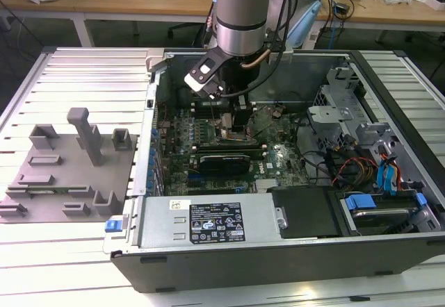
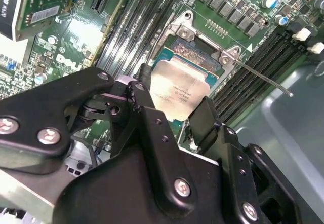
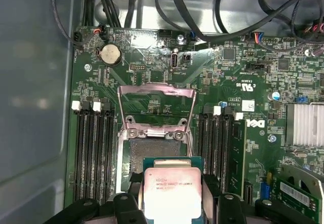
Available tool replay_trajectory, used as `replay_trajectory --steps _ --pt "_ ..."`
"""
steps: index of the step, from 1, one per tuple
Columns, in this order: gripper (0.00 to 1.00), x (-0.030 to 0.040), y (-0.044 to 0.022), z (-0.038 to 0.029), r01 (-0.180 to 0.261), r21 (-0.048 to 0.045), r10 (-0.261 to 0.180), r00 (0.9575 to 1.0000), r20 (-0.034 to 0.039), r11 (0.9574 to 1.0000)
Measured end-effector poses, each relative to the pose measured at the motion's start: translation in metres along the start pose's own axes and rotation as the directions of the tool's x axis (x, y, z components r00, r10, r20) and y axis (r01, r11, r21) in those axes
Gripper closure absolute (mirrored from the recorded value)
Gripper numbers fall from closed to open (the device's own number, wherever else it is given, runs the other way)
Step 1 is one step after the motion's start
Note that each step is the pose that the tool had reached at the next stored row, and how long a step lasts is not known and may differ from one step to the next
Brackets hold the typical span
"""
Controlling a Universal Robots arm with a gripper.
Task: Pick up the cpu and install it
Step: 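Place the cpu into insertion slot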
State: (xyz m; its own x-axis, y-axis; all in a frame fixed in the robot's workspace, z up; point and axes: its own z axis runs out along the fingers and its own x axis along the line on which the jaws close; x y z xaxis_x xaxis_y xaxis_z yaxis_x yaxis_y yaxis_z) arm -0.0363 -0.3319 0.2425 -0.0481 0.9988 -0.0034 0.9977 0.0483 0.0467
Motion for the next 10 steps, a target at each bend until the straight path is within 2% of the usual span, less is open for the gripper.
replay_trajectory --steps 4,10 --pt "0.45 0.0002 -0.0003 0.0058 0.0 -0.0001 0.0 1.0 -0.0021 1.0" --pt "0.45 0.0024 -0.0005 0.0136 -0.001 -0.0004 0.001 0.9999 -0.0102 1.0"
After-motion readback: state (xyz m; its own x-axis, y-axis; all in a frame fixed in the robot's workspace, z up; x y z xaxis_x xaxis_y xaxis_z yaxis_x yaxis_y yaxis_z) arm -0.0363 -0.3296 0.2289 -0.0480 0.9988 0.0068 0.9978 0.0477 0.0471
